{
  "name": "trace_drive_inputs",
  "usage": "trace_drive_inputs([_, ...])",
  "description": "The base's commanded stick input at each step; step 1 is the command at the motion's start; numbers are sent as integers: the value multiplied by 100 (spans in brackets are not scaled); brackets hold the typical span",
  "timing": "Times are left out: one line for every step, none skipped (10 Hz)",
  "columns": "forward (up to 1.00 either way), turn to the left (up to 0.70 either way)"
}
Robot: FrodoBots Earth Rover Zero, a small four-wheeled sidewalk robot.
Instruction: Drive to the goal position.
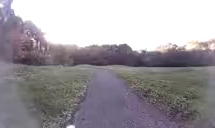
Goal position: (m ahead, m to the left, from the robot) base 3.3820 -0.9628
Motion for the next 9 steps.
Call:
trace_drive_inputs([70, 0])
trace_drive_inputs([70, 7])
trace_drive_inputs([70, 13])
trace_drive_inputs([70, 14])
trace_drive_inputs([70, 14])
trace_drive_inputs([70, 14])
trace_drive_inputs([70, 14])
trace_drive_inputs([70, 10])
trace_drive_inputs([70, 0])
